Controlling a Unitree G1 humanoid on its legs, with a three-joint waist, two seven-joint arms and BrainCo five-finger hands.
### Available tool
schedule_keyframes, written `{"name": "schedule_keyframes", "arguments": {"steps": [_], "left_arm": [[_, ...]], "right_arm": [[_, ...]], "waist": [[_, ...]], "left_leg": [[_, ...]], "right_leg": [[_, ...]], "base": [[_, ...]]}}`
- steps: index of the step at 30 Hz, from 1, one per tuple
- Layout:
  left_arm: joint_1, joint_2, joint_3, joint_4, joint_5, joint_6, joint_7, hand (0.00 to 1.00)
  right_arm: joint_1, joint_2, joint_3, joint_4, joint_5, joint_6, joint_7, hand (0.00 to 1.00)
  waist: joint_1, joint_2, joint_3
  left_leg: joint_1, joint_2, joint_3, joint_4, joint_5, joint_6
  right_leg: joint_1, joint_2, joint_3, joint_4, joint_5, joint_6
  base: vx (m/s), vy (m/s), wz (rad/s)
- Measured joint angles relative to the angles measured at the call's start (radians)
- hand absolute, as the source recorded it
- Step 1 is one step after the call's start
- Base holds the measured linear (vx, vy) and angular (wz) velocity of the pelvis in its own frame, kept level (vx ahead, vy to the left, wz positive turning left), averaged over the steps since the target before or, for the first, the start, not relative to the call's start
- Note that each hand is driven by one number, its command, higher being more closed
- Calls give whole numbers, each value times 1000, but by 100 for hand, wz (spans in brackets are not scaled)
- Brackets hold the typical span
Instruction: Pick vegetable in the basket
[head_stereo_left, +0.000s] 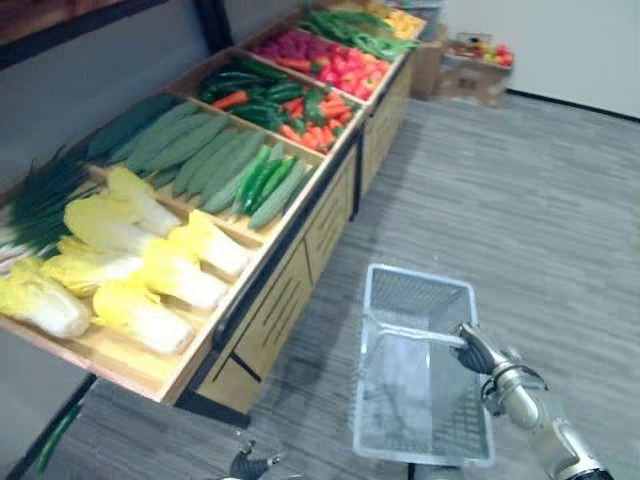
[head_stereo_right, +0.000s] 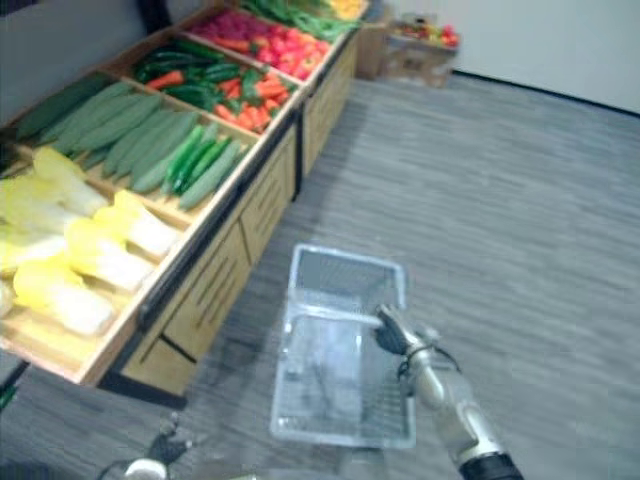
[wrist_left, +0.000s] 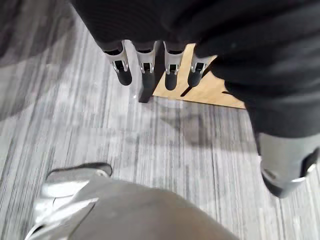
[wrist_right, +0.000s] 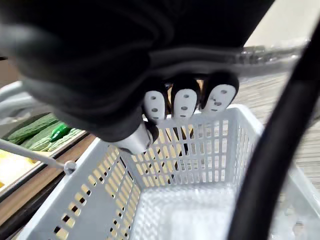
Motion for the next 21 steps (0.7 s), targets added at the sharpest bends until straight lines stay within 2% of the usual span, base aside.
{"name": "schedule_keyframes", "arguments": {"steps": [1, 2, 4, 5, 6, 7, 8, 10, 13, 14, 16, 18, 20, 21], "left_arm": [[10, -21, 10, 2, 0, -3, 2, 0], [16, -29, 37, 12, -1, -7, 5, 0], [23, -34, 64, 28, -2, -1, 15, 0], [27, -38, 83, 26, -13, 1, 17, 0], [27, -32, 87, 26, -24, 2, 18, 0], [27, -30, 88, 25, -26, 2, 18, 0], [26, -31, 88, 26, -26, 4, 18, 0], [36, -39, 88, 7, -27, 9, 17, 0], [56, -46, 100, -3, -26, 12, 11, 0], [62, -52, 101, 1, -25, 14, 9, 0], [63, -54, 101, 10, -19, 19, 8, 0], [57, -57, 106, 18, -19, 20, 4, 0], [60, -57, 108, 27, -18, 25, -8, 0], [65, -58, 108, 28, -17, 30, -10, 0]], "right_arm": [[-3, -10, -1, 5, 0, 9, 0, 100], [-8, -11, -2, 11, 0, 19, 0, 100], [-3, -12, -6, 26, 2, 19, 0, 100], [9, -13, -8, 33, 11, 20, 0, 100], [23, -11, -8, 33, 16, 23, 0, 100], [28, -10, -10, 33, 21, 23, -1, 100], [38, -11, -26, 29, 24, 21, -4, 100], [45, -15, -47, 29, 43, 19, -12, 100], [50, -11, -48, 28, 58, 19, -12, 100], [50, -12, -54, 28, 59, 20, -12, 100], [54, -5, -57, 28, 58, 27, -12, 100], [52, -4, -54, 28, 59, 27, -12, 100], [35, -2, -16, 28, 58, 28, -7, 100], [27, -2, -5, 28, 58, 28, -4, 100]], "waist": [[5, 38, -24], [8, 38, -24], [1, 29, -19], [3, 23, -12], [11, 0, 2], [12, -4, 4], [11, 1, 1], [15, 6, 4], [15, 16, 5], [17, 35, 8], [15, 53, 0], [32, 65, 9], [65, 63, 17], [67, 65, 18]], "left_leg": [[-12, 27, -35, 13, 30, -12], [-54, 27, -72, 62, 80, -10], [-117, 19, -56, 183, 162, -24], [-160, 28, 4, 260, 239, -39], [-183, 53, 106, 296, 312, -32], [-186, 68, 163, 299, 329, -19], [-203, 90, 266, 299, 334, -4], [-228, 89, 369, 266, 324, -11], [-224, 42, 386, 76, 340, -17], [-213, 33, 417, -1, 374, -14], [-195, 25, 431, -94, 373, -12], [-192, 21, 440, -147, 355, 4], [-187, 3, 463, -151, 333, 8], [-178, -4, 464, -149, 329, 15]], "right_leg": [[1, 15, -42, 26, -32, -25], [10, 5, -87, 73, -64, -44], [65, -20, -179, 101, -108, -69], [129, -30, -246, 89, -127, -85], [200, -40, -310, 56, -136, -98], [234, -43, -338, 35, -137, -101], [287, -43, -405, -4, -138, -102], [324, -41, -476, -47, -138, -102], [331, -30, -549, -71, -141, -95], [332, -16, -568, -72, -143, -85], [331, -13, -598, -85, -141, -67], [329, 2, -599, -115, -130, -40], [341, 4, -560, -153, -105, -20], [351, 3, -552, -166, -99, -15]], "base": [[414, -504, 112], [328, -402, 135], [258, -341, 140], [238, -321, 156], [283, -375, 155], [209, -276, 150], [150, -217, 129], [90, -144, 111], [3, 11, 71], [-17, 67, 64], [5, 100, 64], [2, 148, 45], [34, 150, 11], [98, 114, -6]]}}
